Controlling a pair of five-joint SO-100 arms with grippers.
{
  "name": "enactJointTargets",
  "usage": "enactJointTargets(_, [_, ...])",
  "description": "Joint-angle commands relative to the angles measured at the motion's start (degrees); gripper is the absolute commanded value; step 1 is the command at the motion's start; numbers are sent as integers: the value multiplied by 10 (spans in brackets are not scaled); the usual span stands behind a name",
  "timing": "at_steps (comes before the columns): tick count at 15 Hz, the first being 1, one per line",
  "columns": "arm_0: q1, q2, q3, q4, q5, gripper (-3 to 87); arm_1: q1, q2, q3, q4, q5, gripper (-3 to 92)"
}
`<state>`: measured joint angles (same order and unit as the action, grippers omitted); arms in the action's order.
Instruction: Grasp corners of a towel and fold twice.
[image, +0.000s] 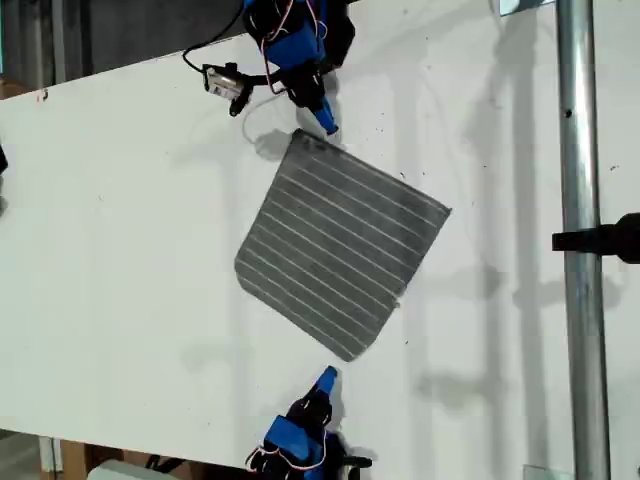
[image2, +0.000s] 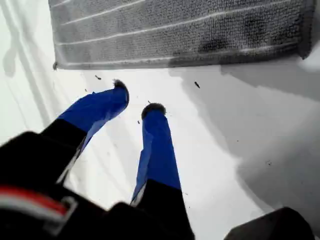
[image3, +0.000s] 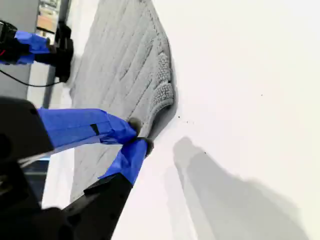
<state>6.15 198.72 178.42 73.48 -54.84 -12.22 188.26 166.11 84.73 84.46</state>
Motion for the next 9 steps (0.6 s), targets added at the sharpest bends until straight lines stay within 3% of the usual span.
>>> enactJointTargets(1, [-48,2,4,3,-241,-28,54,4,-18,-3,-6,14])
enactJointTargets(6, [-48,2,4,3,-238,-28,55,4,-29,-12,-6,-2])
enactJointTargets(9, [-49,2,4,3,-237,-28,46,-41,-127,-56,-38,-2])
